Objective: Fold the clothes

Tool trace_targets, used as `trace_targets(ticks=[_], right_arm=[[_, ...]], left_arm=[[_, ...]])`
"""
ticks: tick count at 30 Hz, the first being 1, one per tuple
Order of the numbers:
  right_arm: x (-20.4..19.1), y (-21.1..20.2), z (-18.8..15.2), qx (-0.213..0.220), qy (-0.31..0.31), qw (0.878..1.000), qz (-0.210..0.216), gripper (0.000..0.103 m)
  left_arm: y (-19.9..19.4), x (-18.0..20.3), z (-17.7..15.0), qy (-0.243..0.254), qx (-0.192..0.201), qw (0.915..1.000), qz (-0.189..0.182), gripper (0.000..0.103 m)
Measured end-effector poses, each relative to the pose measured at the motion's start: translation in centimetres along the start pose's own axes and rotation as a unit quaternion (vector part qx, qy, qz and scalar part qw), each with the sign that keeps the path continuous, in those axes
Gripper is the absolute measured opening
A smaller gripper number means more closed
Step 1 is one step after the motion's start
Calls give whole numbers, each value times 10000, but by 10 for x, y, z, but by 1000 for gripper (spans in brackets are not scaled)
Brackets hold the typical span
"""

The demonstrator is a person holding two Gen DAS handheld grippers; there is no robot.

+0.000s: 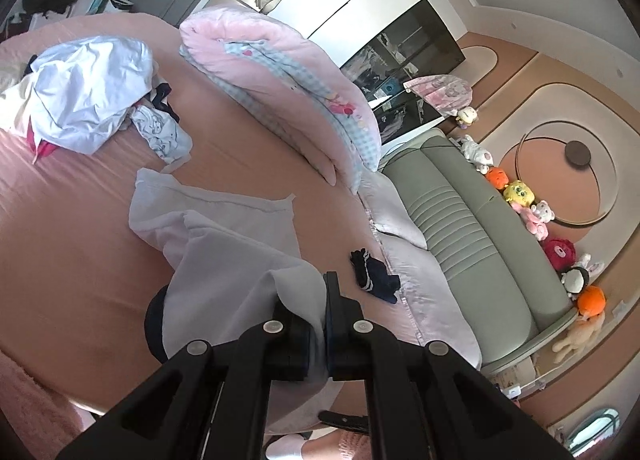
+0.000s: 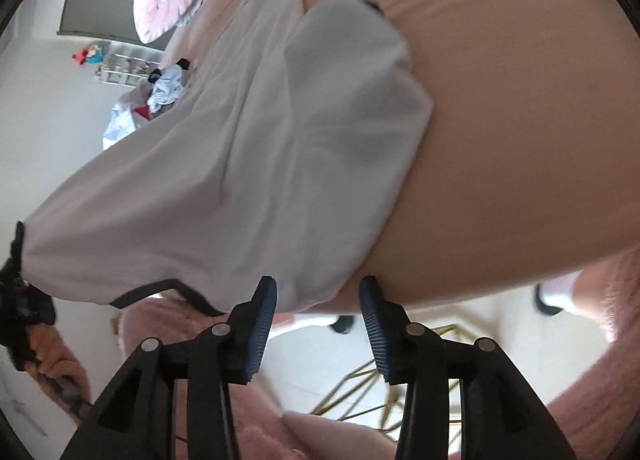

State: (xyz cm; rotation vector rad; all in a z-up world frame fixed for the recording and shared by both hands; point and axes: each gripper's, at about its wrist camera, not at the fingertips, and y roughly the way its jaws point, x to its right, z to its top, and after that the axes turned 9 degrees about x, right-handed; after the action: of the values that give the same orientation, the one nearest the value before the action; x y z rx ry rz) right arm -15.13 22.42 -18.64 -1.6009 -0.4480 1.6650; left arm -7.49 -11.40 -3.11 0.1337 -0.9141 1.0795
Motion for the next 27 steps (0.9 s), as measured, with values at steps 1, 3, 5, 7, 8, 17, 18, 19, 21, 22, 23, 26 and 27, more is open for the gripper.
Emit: trace_targets(ticks=[1, 3, 5, 7, 8, 17, 18, 19, 21, 22, 23, 26, 27], right_arm=[[3, 4, 1, 67, 40, 9999, 99, 43], [5, 12, 7, 246, 176, 9992, 277, 40], [4, 18, 19, 491, 247, 9978, 364, 31], [1, 21, 26, 818, 156, 9960, 328, 22], [-3, 25, 30, 942, 40, 9951, 290, 16], [-113, -78, 49, 2400, -1382, 9555, 1012, 2], [-128, -100, 51, 2553, -1528, 9473, 1183, 2], [-138, -123, 51, 2709, -1564, 9393, 1410, 2], [-154, -177, 47, 3099, -1628, 9183, 1848, 2], [-157, -205, 43, 3301, -1670, 9079, 1972, 2], [-162, -232, 40, 3521, -1714, 8961, 2089, 2], [-177, -291, 41, 4054, -1751, 8706, 2169, 2], [-178, -303, 49, 4148, -1671, 8732, 1937, 2]], left_arm=[[1, -1, -1, -25, -8, 10000, -16, 3], [1, -2, -4, -80, -19, 10000, -21, 3], [0, -4, -6, -119, -4, 9999, -41, 3], [0, -6, -7, -167, 33, 9998, -54, 3], [-2, -9, -8, -230, 78, 9997, -35, 3], [-48, 26, 26, 120, 413, 9956, -833, 4], [-58, 40, 33, 243, 513, 9922, -1107, 4], [-69, 54, 40, 366, 612, 9879, -1380, 4], [-90, 81, 54, 578, 801, 9772, -1879, 4], [-96, 89, 63, 565, 869, 9749, -1970, 4], [-101, 96, 73, 510, 917, 9733, -2042, 4], [-75, 88, 109, -26, 743, 9824, -1713, 4], [-55, 80, 120, -205, 598, 9866, -1503, 4]])
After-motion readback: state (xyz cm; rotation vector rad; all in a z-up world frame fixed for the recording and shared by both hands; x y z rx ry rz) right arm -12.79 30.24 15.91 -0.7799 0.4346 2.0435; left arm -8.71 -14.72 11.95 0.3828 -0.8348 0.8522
